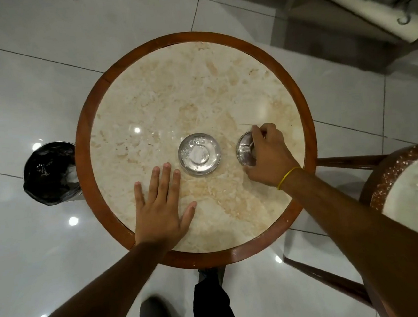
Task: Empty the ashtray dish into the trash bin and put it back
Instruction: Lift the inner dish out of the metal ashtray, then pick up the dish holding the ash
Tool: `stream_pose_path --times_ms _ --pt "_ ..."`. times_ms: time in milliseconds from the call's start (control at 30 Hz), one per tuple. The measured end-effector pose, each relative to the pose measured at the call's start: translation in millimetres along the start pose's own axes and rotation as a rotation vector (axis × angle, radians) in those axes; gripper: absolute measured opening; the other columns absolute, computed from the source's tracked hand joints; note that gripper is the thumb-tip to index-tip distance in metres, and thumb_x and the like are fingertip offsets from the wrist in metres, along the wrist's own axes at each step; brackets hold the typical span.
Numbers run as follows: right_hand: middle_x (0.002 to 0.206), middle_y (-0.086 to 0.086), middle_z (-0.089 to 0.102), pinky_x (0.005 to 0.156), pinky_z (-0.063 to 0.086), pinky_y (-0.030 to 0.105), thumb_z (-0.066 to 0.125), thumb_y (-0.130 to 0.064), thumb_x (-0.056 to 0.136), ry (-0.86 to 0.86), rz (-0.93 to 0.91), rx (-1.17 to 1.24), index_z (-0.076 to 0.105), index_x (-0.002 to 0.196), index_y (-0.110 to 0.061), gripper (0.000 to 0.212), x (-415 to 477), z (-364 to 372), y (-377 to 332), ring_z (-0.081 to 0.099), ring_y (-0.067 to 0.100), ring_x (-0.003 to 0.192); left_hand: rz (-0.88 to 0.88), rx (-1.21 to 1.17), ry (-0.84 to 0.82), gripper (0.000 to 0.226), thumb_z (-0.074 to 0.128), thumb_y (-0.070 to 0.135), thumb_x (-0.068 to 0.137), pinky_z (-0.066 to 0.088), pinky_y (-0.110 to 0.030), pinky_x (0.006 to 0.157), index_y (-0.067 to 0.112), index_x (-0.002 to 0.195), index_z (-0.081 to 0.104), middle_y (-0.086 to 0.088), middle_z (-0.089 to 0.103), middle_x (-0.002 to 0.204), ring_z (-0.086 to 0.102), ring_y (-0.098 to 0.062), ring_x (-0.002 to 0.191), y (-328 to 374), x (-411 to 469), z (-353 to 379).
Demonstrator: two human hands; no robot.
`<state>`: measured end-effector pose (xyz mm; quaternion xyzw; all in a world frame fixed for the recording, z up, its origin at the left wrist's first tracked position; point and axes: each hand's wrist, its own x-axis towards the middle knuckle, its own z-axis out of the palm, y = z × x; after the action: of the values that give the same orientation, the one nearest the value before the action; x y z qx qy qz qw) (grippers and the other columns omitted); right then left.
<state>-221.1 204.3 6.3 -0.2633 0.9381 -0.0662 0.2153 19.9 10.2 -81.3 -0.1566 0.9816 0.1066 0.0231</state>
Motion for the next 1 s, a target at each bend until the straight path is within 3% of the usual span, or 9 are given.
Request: stream_pose_path --times_ms 233,300,400,500,600,767,867,1000 --pt "0.147 0.017 0.030 0.108 0.048 0.041 0.082 -0.038 0.072 -0.010 0.016 -0.029 0.026 0.155 -0.002 0.106 -1.1 3.1 -0.9 0.036 0.036 0.134 -0.005 -0.004 -0.005 0.090 0.029 0.070 0.106 0.006 -0.066 0.134 0.015 0.176 0.016 -0.008 0.006 0.185 0.004 -0.030 0.171 0.1 -0.8 -0.6" --pt "0.149 0.017 0.031 0.110 0.044 0.047 0.080 -0.039 0.071 0.002 0.052 -0.049 0.028 0.154 -0.002 0.105 -2.2 0.3 -7.3 0.033 0.038 0.137 -0.007 -0.008 -0.010 0.090 0.029 0.070 0.106 0.006 -0.066 0.134 0.016 0.176 0.016 -0.007 0.005 0.185 0.003 -0.030 0.171 0.1 -0.4 -0.7" --pt "0.148 0.014 0.040 0.110 0.040 0.054 0.071 -0.039 0.072 0.196 0.060 -0.059 0.044 0.146 -0.008 0.085 -4.8 -3.7 -26.7 0.033 0.037 0.143 -0.008 -0.011 -0.013 0.090 0.029 0.070 0.106 0.007 -0.067 0.134 0.016 0.176 0.015 -0.007 0.005 0.185 0.003 -0.030 0.171 -0.2 -0.2 -1.1" --pt "0.125 0.013 0.058 0.093 0.049 0.047 0.068 -0.033 0.078 0.345 -0.012 0.121 0.061 0.124 -0.009 0.052 -5.1 0.9 -52.1 0.055 0.034 0.119 -0.006 -0.009 -0.019 0.090 0.027 0.071 0.106 0.007 -0.067 0.134 0.016 0.176 0.014 -0.008 0.004 0.185 0.003 -0.030 0.171 -0.4 -0.2 -0.9" --pt "0.110 0.013 0.063 0.083 0.052 0.042 0.067 -0.025 0.086 0.249 0.046 0.348 0.062 0.114 -0.008 0.032 1.1 11.4 -77.9 0.064 0.033 0.099 -0.003 0.003 -0.026 0.089 0.021 0.073 0.107 0.007 -0.067 0.134 0.017 0.176 0.013 -0.007 0.002 0.185 0.001 -0.029 0.172 -1.8 0.3 0.8" --pt "0.103 0.015 0.074 0.087 0.054 0.040 0.066 -0.009 0.079 0.121 0.236 0.468 0.068 0.107 -0.007 0.029 20.9 19.6 -93.2 0.067 0.034 0.102 0.004 -0.013 -0.010 0.089 0.027 0.073 0.107 0.005 -0.067 0.134 0.017 0.176 0.014 -0.007 0.003 0.185 0.001 -0.029 0.172 -3.1 -0.3 2.5" --pt "0.092 0.012 0.076 0.083 0.056 0.037 0.067 -0.004 0.071 0.103 0.249 0.473 0.072 0.093 -0.011 0.023 29.8 15.2 -94.3 0.070 0.033 0.094 0.003 -0.018 -0.001 0.090 0.034 0.071 0.107 0.005 -0.066 0.134 0.017 0.176 0.015 -0.007 0.004 0.185 0.002 -0.029 0.172 -2.3 -0.2 1.5" --pt "0.074 -0.001 0.069 0.073 0.050 0.024 0.070 -0.009 0.072 0.132 0.206 0.494 0.071 0.093 -0.016 0.022 38.1 4.8 -98.0 0.070 0.024 0.084 -0.003 -0.034 -0.004 0.089 0.032 0.071 0.107 0.008 -0.067 0.134 0.017 0.176 0.015 -0.008 0.005 0.185 0.003 -0.030 0.171 -1.9 -0.1 -0.1"
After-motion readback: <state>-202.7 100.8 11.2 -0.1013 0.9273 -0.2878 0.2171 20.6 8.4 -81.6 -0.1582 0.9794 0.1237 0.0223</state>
